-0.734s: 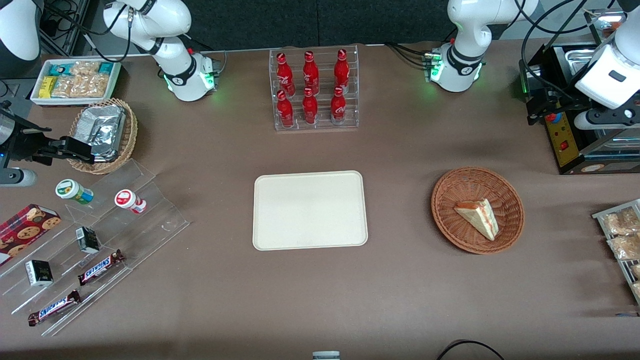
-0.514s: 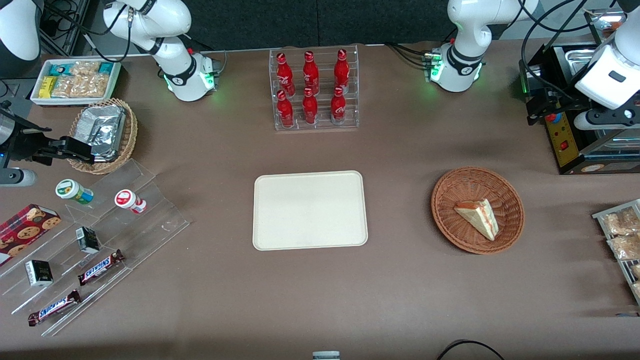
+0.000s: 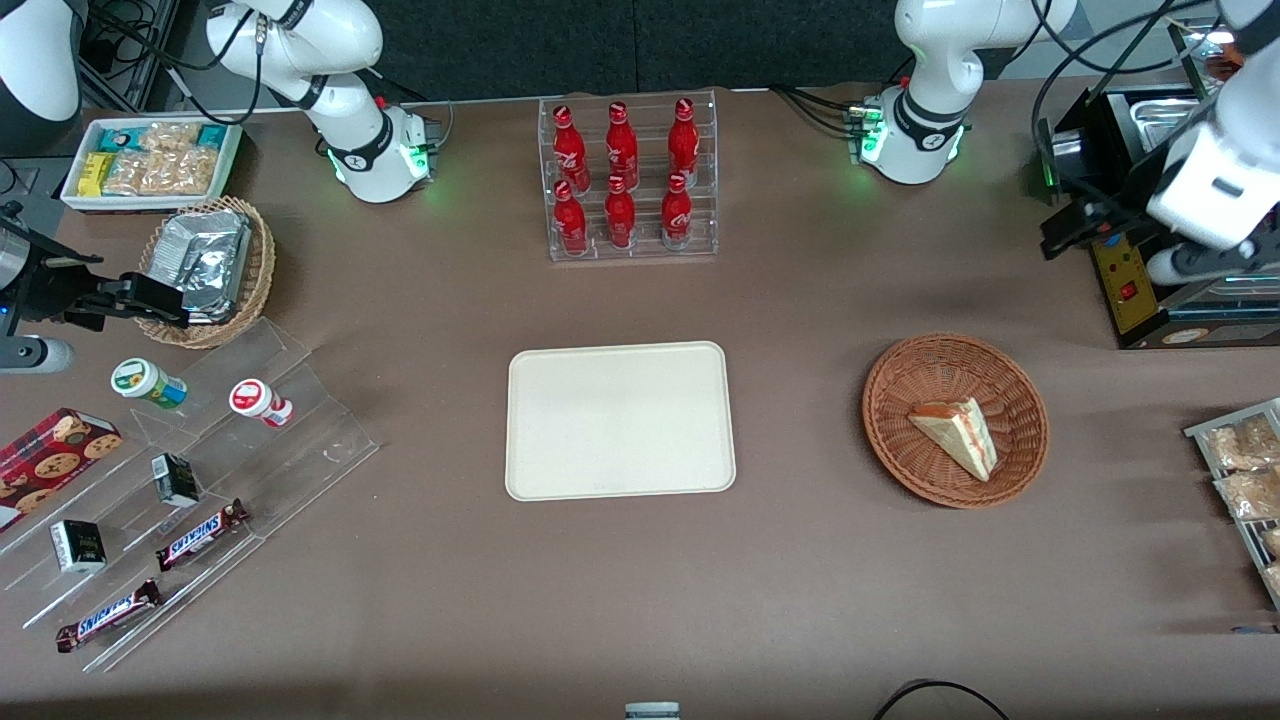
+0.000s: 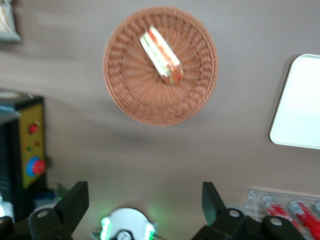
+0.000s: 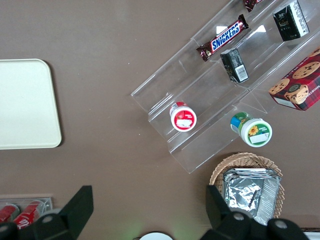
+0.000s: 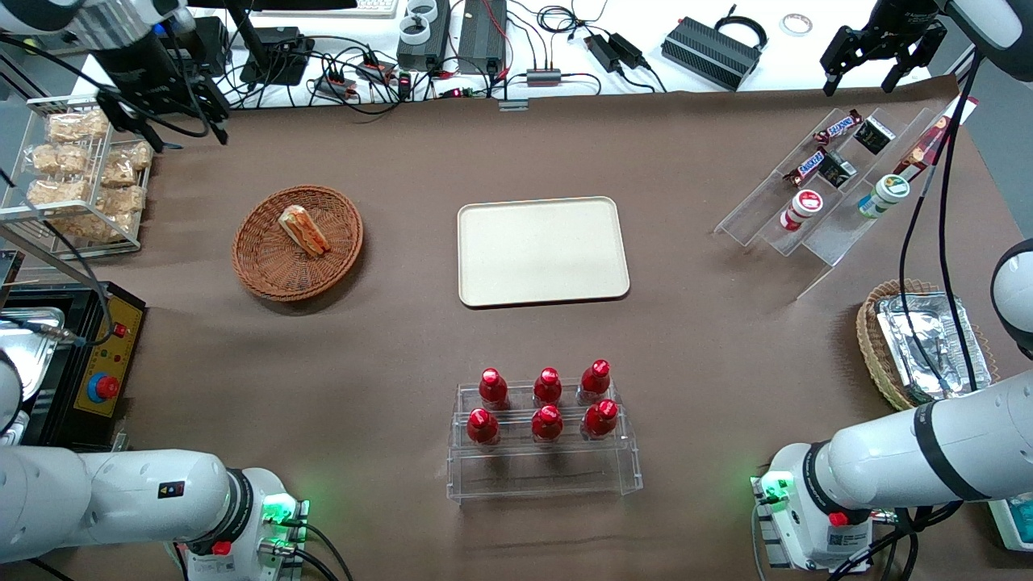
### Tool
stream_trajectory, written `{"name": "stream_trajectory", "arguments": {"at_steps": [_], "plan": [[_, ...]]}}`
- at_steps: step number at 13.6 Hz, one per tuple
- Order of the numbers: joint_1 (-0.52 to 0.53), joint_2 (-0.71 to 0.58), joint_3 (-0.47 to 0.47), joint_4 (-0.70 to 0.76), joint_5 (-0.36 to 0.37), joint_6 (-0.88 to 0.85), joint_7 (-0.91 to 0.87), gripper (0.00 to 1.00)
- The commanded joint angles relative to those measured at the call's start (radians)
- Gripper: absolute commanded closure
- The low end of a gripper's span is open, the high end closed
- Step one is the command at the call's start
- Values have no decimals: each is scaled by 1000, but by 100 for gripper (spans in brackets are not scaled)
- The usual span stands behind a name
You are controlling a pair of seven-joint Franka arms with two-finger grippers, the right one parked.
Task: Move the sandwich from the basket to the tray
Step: 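Move the left gripper over the sandwich in the wicker basket, then lower the left gripper and close it on the wrapped sandwich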
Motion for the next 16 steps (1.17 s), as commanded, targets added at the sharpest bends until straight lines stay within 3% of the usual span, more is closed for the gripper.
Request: {"name": "stream_trajectory", "arguments": {"at_steps": [1, 5, 8, 16], "plan": [[11, 91, 13, 12, -25, 36, -75, 0], [8, 113, 30, -175, -15, 321, -344, 0], [0, 162, 29, -275, -15, 509, -446, 0], [-33, 358, 27, -321, -13, 784, -560, 0]]}}
